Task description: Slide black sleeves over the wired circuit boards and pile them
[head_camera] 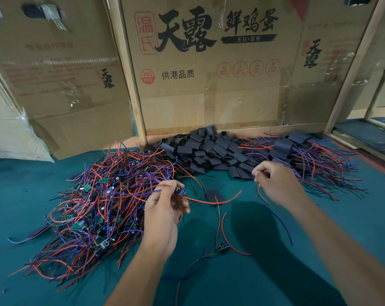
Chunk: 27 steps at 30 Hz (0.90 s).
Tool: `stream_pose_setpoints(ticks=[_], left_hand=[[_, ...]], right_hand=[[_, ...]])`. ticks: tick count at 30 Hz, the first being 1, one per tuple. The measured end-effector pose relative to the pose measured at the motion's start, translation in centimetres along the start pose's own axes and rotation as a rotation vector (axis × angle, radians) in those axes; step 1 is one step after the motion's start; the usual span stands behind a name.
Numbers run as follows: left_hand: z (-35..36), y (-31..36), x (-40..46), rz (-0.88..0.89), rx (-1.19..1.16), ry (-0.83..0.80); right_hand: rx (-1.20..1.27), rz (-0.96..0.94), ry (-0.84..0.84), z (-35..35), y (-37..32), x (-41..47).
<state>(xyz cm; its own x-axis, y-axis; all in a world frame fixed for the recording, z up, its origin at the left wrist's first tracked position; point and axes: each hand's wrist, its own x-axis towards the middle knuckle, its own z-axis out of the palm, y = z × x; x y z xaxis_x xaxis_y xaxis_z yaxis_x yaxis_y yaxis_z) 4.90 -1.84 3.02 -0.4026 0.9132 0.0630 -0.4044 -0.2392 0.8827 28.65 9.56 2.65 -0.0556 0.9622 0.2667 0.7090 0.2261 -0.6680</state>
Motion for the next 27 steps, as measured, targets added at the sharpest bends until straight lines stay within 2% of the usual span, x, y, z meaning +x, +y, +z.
stream_pose_setpoints(ticks=[5,9,13,19,24,27], left_hand=[[-0.1,-0.1,0.2,-0.030,0.013,-0.021],[-0.3,-0.4,0.4,-0.058,0.005,-0.027],[-0.5,-1.0,0.8,-0.047,-0.002,-0.096],[-1.2,-1.9,1.0,-0.010,0.198,-0.132],[-1.3,-1.8,1.1,-0.029,0.179,-0.141],[-1.2,-1.7,1.0,-0.044,0.137,-0.137]], right_hand=[[-0.321,-0.024,-0.140,1.6,-0.5,5.4],[-0.533,0.040,-0.201,2.6,0.5,8.8],[-0.533,0.099,-0.250,3.3,1.8,10.2],[-0.463,0.089,-0.244,3.3,2.6,10.3],[-0.543,0.043,-0.208,3.0,2.5,9.7],[-0.455,0.055,-0.163,2.2,2.2,9.0]])
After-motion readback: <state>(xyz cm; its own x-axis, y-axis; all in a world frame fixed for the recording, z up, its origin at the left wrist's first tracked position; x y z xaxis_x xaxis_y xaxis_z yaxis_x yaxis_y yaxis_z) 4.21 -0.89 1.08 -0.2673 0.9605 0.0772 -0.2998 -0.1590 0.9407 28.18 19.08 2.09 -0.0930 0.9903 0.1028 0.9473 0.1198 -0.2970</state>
